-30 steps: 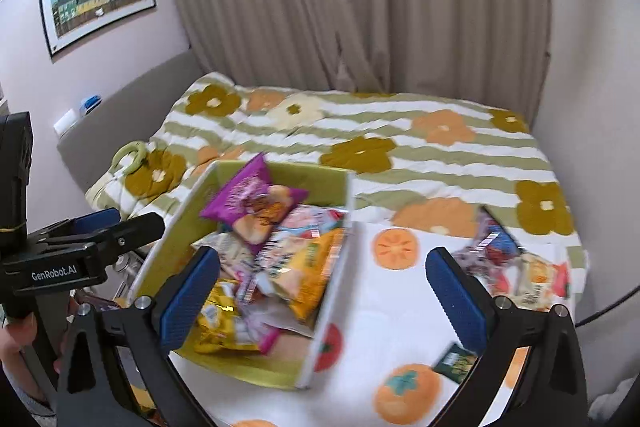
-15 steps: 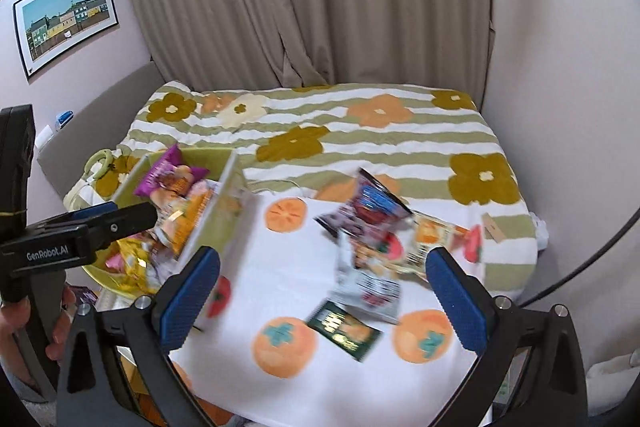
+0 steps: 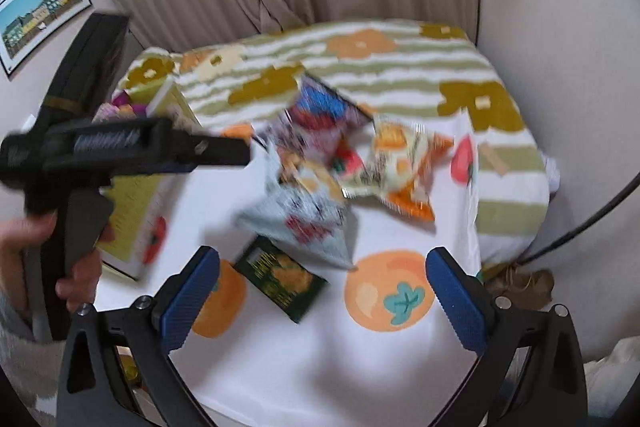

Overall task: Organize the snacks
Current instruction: 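Grasp the grey printed bag with the left tool while the right tool grasps the green cracker packet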

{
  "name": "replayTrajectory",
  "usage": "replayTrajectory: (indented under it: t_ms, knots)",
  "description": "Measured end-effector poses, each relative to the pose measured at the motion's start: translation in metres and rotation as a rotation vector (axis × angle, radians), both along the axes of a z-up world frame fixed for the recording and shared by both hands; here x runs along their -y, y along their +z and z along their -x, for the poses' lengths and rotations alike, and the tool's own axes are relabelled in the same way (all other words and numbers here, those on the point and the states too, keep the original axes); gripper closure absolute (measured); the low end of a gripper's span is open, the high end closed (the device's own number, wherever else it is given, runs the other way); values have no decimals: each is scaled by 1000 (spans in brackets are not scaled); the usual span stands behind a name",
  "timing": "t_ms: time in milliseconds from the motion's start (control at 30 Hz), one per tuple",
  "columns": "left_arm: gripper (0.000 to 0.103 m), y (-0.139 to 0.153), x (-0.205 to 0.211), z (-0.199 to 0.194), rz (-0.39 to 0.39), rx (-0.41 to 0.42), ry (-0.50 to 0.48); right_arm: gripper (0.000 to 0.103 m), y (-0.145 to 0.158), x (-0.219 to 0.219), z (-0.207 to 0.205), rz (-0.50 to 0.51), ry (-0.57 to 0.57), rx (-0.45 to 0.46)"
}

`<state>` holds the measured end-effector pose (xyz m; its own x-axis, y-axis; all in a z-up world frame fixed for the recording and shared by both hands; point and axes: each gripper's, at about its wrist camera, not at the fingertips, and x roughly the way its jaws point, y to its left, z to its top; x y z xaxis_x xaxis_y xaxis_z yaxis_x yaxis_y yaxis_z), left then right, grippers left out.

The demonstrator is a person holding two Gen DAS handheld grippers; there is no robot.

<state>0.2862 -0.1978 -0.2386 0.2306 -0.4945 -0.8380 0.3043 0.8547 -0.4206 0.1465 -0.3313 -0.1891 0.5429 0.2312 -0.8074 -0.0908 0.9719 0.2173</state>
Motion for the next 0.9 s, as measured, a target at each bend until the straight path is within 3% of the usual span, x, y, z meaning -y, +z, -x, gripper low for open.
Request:
replayTrajectory:
  t_ms: [167, 367, 433, 467, 533, 733, 900]
  knots:
    - [0, -42, 23, -20, -12, -59, -37, 0, -39, 5, -5, -15, 1, -47]
    - [1, -69, 30, -27, 14, -109, -62, 0, -67, -5, -11, -9, 65, -76]
    - [9, -74, 29, -27, 45, -122, -69, 0, -73, -9, -12, -11, 81, -85]
    - [13, -76, 29, -27, 66, -137, -76, 0, -75, -12, -14, -6, 92, -88]
    - [33, -77, 26, -29, 118, -162, -85, 0, -79, -16, -16, 7, 114, -91]
    - [40, -72, 18, -31, 124, -156, -96, 0, -89, -29, -22, 33, 197, -105]
    - [41, -57, -9, -31, 94, -116, -27, 0, -89, -34, -20, 65, 242, -111]
